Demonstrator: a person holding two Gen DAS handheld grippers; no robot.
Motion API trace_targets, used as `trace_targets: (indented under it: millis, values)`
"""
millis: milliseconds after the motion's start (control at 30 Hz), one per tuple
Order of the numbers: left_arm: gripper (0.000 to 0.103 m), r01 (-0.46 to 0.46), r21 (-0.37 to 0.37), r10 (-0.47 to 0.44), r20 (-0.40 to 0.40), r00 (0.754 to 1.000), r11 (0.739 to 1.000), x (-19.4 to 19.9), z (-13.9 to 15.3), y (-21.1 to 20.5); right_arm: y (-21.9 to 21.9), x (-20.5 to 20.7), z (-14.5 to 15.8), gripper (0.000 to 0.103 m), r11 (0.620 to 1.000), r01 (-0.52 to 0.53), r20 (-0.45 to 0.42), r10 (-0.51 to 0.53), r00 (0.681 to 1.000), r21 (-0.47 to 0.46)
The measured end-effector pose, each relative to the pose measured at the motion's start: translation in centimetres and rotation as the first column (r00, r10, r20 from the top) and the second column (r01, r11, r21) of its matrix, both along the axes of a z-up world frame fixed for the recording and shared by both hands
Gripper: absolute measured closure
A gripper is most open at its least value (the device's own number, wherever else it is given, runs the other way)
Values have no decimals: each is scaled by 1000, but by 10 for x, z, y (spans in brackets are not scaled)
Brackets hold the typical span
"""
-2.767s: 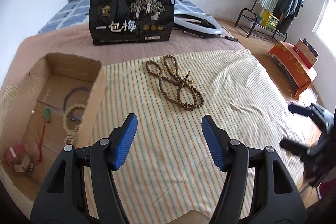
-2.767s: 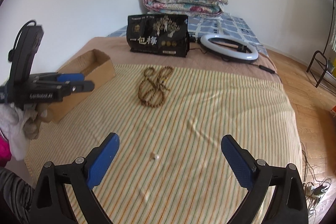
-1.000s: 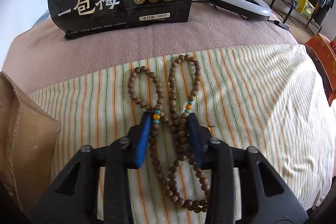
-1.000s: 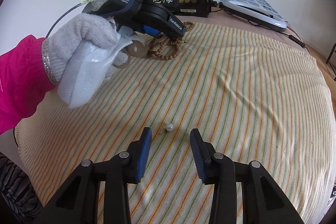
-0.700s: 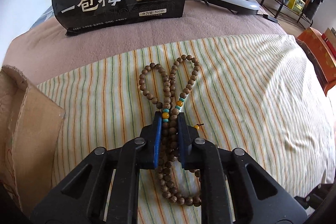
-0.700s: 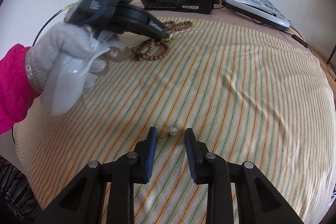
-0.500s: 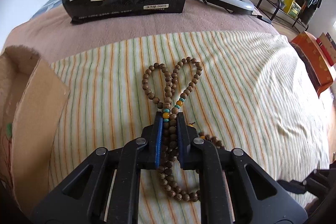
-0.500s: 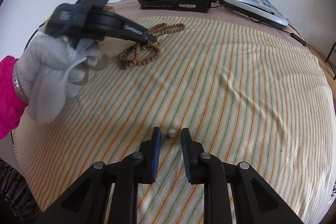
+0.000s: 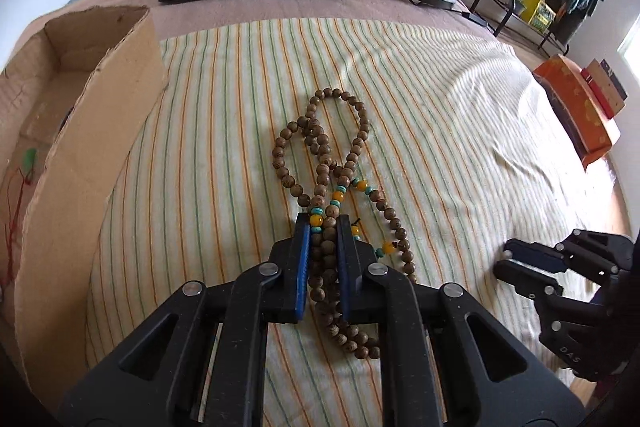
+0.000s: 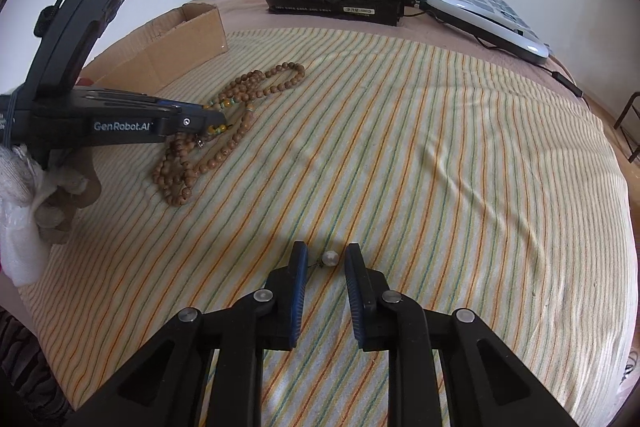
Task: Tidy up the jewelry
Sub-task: 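Lift the prayer beads and pearl and carry both toward the cardboard box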
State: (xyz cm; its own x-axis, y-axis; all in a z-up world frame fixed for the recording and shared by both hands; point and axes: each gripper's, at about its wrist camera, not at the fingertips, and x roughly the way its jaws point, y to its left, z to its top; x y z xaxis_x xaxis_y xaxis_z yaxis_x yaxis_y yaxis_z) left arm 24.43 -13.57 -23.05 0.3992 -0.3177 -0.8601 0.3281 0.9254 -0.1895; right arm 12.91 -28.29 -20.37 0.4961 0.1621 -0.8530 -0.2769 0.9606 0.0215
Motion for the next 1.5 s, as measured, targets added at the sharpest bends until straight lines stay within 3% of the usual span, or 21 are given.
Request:
trace_targets:
  millis: [333, 867, 1500]
  values:
    - [93, -24, -94, 25, 10, 1000, 995, -13, 31, 24, -1, -2, 23, 89, 1000, 18, 22, -19, 1000, 23]
    - [93, -45, -231, 73, 116, 991, 972, -35, 127, 74, 17, -12, 99, 89, 999, 8, 138, -12, 990, 32]
    - [94, -77, -325, 164, 249, 955, 943, -63, 215, 148, 81, -15, 166, 89, 994, -109, 230, 101, 968, 23]
